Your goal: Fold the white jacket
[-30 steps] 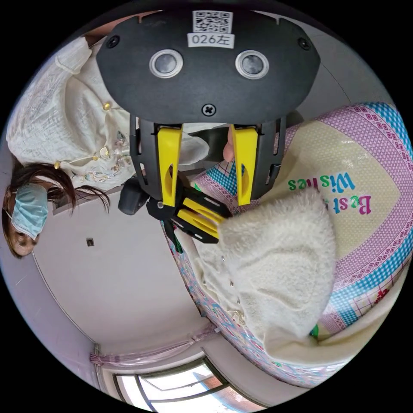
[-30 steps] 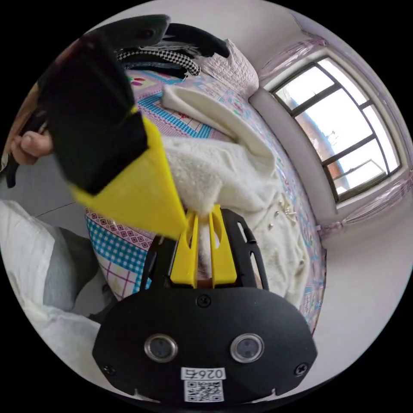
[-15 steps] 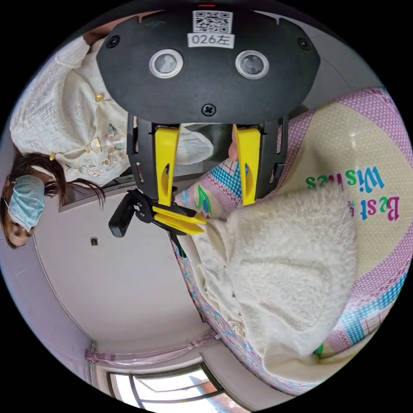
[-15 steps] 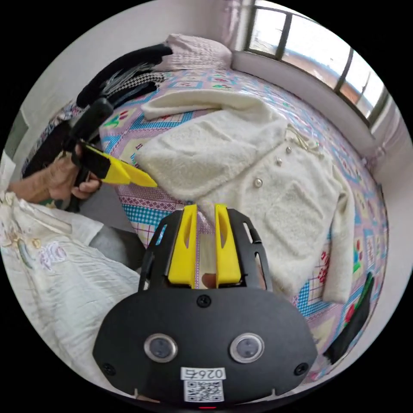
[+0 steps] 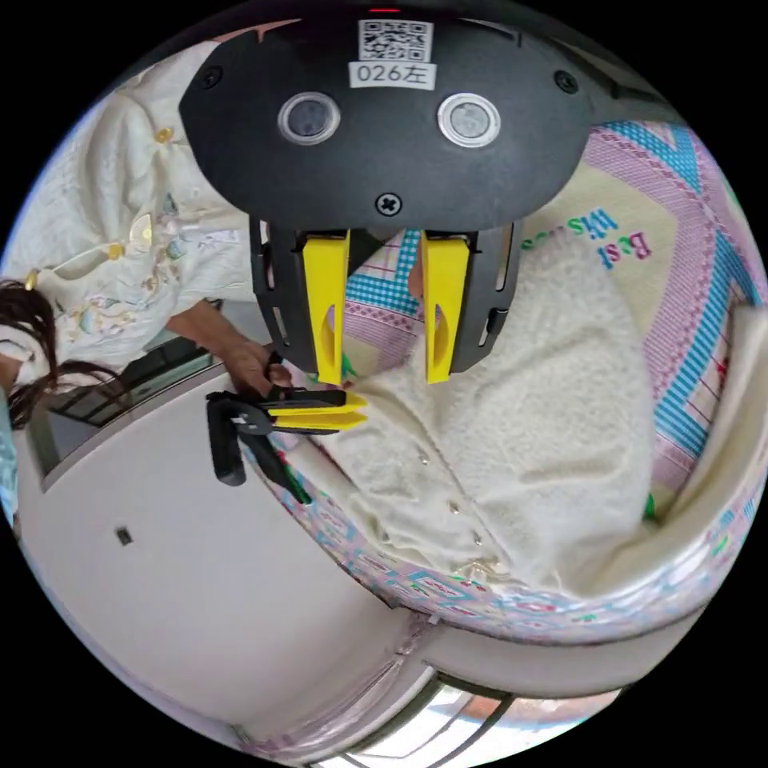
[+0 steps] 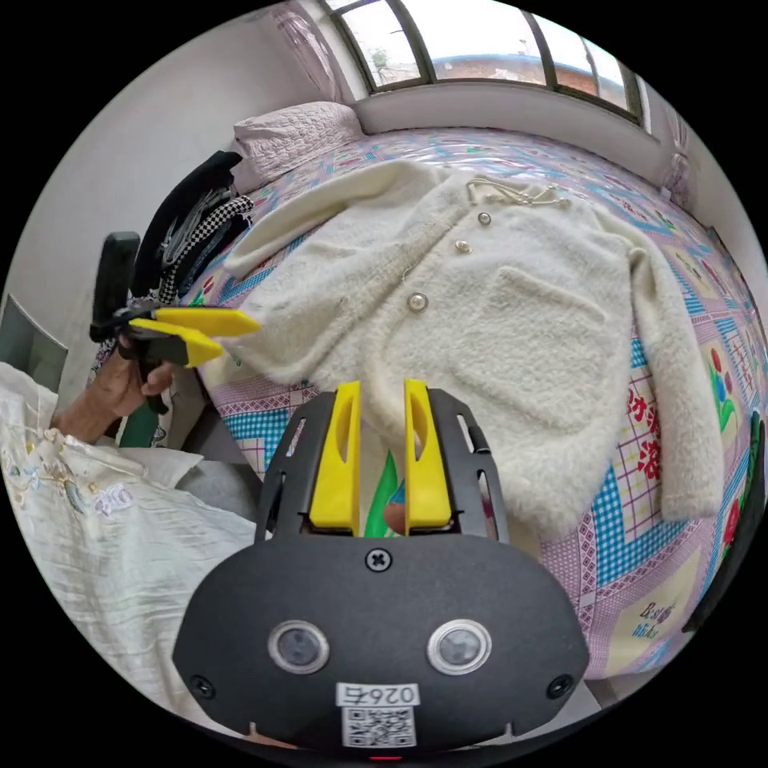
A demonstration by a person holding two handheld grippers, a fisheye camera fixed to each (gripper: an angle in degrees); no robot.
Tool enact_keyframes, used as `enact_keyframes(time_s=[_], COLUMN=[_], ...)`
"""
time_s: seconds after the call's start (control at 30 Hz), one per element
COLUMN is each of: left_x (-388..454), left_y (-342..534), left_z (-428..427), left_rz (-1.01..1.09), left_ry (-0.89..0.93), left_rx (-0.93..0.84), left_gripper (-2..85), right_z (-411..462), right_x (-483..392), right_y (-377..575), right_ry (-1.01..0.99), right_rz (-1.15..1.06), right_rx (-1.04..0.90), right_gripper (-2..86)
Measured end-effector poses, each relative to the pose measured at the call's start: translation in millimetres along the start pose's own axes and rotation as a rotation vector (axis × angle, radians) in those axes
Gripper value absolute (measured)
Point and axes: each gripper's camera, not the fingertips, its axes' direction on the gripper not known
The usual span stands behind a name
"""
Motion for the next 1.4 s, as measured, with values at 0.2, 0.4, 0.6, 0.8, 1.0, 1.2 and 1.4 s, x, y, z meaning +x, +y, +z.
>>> enact_keyframes(time_s=[0.2, 0.4, 0.6, 0.8, 1.0, 1.2, 1.4], left_x=[35, 21, -44, -100, -139, -201, -231], left_y=[-46, -67, -63, -73, -49, -1, -19], left_z=[87, 75, -5, -8, 91, 11, -13], left_rz=[0.222, 0.23, 0.053, -0.017, -0.151, -0.268, -0.207], left_ry=[-0.312, -0.293, 0.102, 0.298, 0.364, 0.643, 0.56], left_rx=[-0.362, -0.371, -0.199, -0.034, -0.284, 0.04, 0.05], left_gripper=[17.5, 3.8, 0.0, 0.1, 3.3, 3.7, 3.3], right_z=[29, 16, -20, 2, 12, -36, -56], right_x=[-2, 1, 6, -4, 8, 61, 103], right_y=[-8, -8, -8, -8, -1, 0, -53], right_ry=[0.121, 0.125, 0.126, 0.137, -0.016, -0.239, -0.212], right_rz=[-0.057, -0.095, -0.106, -0.252, -0.224, -0.047, -0.021], right_rx=[-0.075, -0.087, -0.01, -0.092, -0.127, -0.027, 0.119], right_gripper=[3.7, -1.2, -1.2, -0.7, 7.1, 8.9, 7.7])
